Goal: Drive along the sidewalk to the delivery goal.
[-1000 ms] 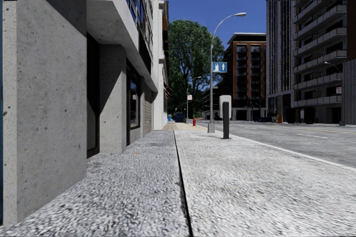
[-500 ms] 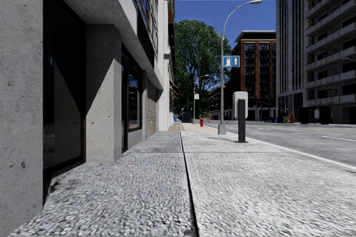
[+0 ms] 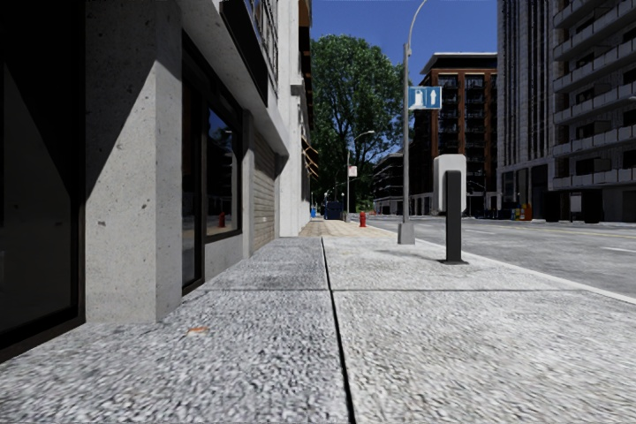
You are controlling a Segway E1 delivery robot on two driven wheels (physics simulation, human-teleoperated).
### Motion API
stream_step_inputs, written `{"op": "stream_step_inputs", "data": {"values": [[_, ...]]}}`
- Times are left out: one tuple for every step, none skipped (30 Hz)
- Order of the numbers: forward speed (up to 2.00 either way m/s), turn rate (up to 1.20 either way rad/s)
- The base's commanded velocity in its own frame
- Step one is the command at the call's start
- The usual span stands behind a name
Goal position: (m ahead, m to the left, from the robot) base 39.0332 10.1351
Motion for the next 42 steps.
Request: {"op": "stream_step_inputs", "data": {"values": [[2.0, 0.0], [2.0, 0.0], [2.0, 0.0], [2.0, 0.0], [2.0, 0.0], [2.0, 0.0], [2.0, 0.0], [2.0, 0.0], [2.0, 0.0], [2.0, 0.0], [2.0, 0.0], [2.0, 0.0], [2.0, 0.0], [2.0, 0.0], [2.0, 0.0], [2.0, 0.0], [2.0, 0.0], [2.0, 0.0], [2.0, 0.0], [2.0, 0.0], [2.0, 0.0], [2.0, 0.0], [2.0, 0.0], [2.0, 0.0], [2.0, 0.0], [2.0, 0.0], [2.0, 0.0], [2.0, 0.0], [2.0, 0.0], [2.0, 0.0], [2.0, 0.0], [2.0, 0.0], [2.0, 0.0], [2.0, 0.0], [2.0, 0.0], [2.0, 0.0], [2.0, 0.0], [2.0, 0.0], [2.0, 0.0], [2.0, 0.0], [2.0, 0.0], [2.0, 0.0]]}}
